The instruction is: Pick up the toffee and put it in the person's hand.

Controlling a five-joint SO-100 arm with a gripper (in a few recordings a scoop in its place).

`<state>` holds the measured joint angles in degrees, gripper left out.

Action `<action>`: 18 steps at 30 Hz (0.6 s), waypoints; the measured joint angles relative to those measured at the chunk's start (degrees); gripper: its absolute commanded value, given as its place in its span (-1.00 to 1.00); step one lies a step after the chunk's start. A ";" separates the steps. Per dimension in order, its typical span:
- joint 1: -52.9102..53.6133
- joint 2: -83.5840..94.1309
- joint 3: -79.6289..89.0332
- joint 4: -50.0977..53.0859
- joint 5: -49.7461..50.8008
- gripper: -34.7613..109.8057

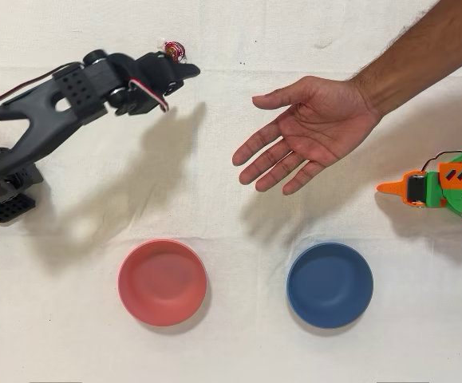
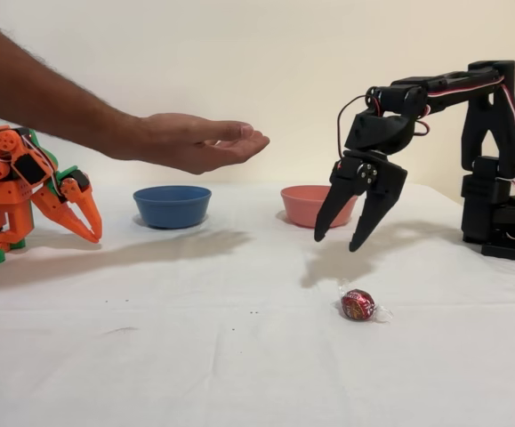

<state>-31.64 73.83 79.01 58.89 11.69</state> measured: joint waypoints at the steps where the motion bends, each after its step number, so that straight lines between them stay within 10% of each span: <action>1: -0.26 -1.14 -1.14 0.00 0.09 -0.14; 18: -5.01 -10.20 -6.77 1.23 3.34 -0.16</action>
<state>-36.65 63.63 72.25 60.12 15.03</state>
